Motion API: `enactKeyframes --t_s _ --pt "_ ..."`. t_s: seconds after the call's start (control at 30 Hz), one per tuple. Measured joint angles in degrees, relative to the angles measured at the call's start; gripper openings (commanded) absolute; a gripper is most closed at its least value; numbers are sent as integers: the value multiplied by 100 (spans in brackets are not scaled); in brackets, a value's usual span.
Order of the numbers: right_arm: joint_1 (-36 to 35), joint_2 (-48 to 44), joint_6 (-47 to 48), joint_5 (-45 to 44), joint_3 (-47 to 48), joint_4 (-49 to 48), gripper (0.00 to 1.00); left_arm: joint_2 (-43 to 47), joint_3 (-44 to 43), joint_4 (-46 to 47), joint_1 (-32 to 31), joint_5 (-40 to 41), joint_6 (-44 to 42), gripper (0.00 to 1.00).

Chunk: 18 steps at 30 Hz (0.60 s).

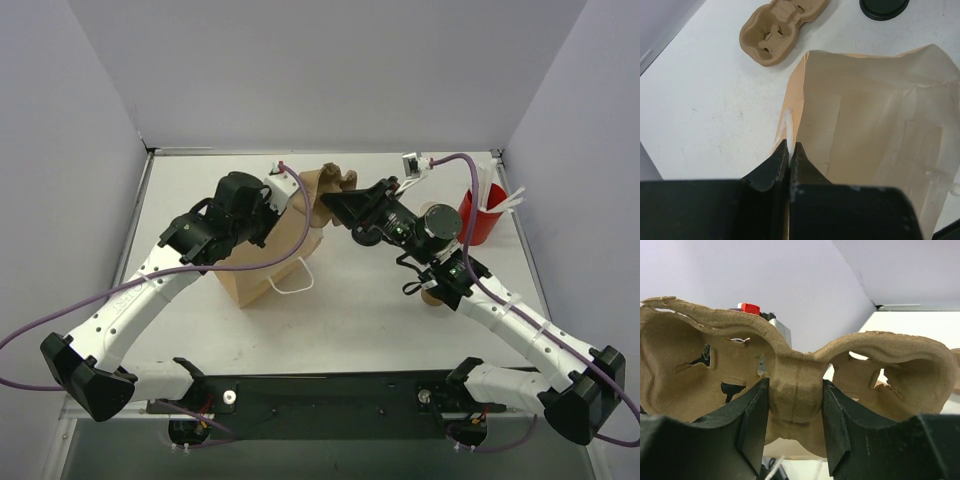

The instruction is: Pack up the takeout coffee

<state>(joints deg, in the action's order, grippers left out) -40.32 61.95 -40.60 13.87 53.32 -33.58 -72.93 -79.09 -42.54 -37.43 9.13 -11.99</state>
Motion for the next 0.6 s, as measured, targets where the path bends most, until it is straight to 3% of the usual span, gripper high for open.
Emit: enactKeyframes --t_s 0.23,0.6 --pt "87 468 -1032 522 -201 -1292 37 26 -22 122 90 -118 201 0" --pt "466 1067 -2603 1320 -330 -3235 37 131 -57 315 734 -1115 542 0"
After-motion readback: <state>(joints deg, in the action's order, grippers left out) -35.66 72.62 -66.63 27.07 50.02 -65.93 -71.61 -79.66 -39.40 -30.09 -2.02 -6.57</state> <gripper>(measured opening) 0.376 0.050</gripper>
